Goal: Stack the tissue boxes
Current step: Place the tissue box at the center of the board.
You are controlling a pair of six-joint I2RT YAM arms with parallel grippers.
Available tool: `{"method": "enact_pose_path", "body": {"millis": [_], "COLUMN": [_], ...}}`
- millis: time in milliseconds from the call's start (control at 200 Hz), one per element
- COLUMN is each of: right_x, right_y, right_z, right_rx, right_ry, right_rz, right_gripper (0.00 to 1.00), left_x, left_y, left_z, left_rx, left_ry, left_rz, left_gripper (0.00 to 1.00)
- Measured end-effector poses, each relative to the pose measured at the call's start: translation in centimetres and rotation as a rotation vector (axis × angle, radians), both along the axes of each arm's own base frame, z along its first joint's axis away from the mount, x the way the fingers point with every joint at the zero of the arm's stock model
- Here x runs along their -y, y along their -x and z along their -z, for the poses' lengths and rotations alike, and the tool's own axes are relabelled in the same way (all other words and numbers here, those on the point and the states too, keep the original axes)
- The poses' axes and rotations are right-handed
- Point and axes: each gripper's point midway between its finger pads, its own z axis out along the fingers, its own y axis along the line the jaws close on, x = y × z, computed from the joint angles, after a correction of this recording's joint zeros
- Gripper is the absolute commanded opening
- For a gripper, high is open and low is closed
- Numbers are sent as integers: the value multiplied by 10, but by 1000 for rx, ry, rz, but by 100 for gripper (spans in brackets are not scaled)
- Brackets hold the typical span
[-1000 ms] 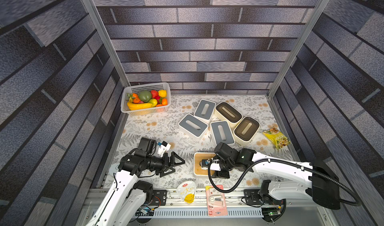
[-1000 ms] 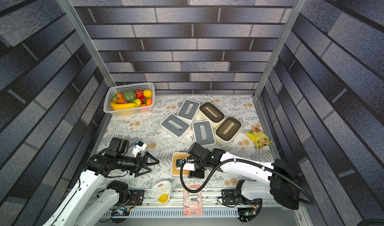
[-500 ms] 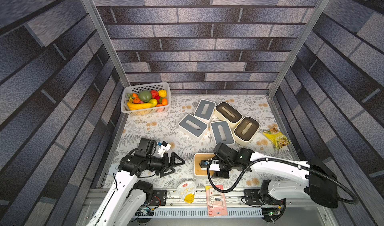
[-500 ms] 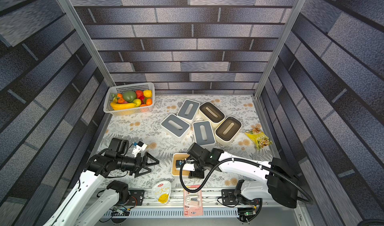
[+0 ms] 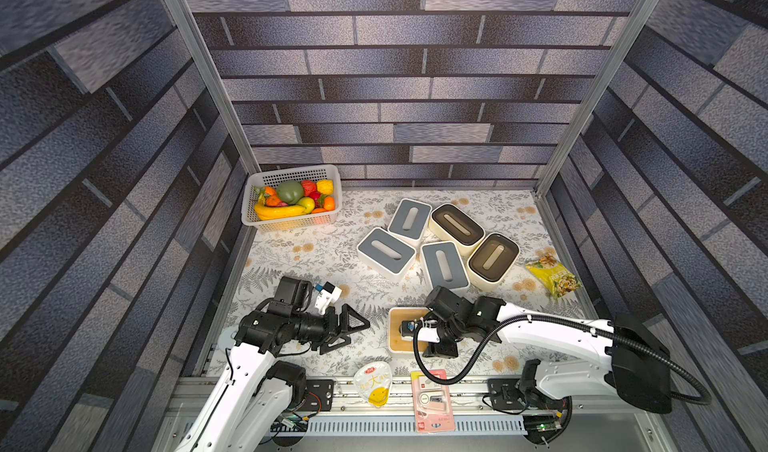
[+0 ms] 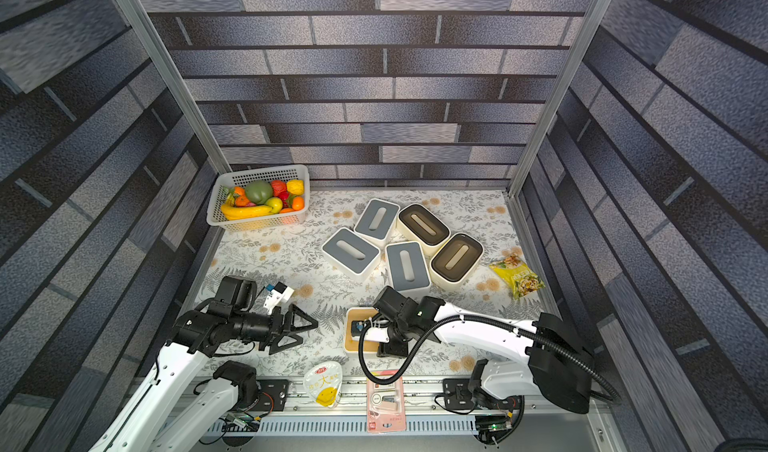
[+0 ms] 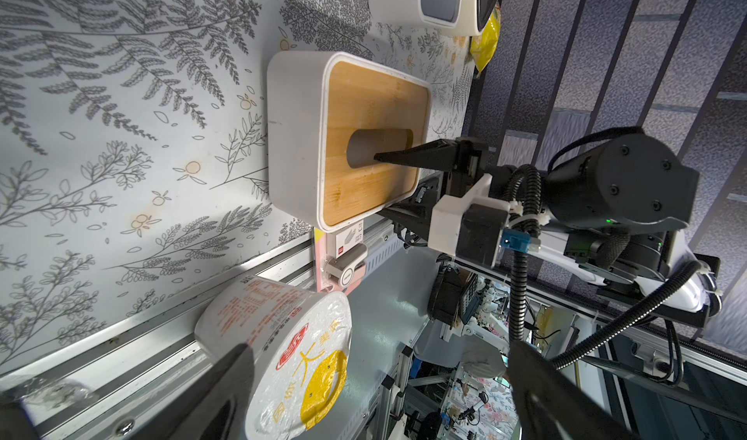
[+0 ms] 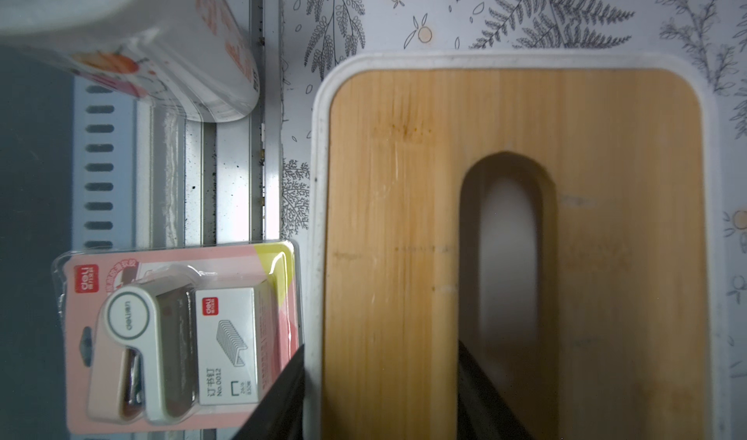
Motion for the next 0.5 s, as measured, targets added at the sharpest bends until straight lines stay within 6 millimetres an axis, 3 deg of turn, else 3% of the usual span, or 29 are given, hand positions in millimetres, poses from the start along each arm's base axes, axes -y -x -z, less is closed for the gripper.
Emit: {"method": "enact_pose_path", "body": {"millis": [501], "right_x": [-2], "right_y": [2], "right_z": [8], "right_rx": [-12], "right_ry": [18], "right_rz": [-13], "right_gripper": [40], "left_x": [0], "left_y": [0], "left_z": [0], "left_rx": [3], "left_ry": [0], "left_rz": [2], "left_gripper": [100]}}
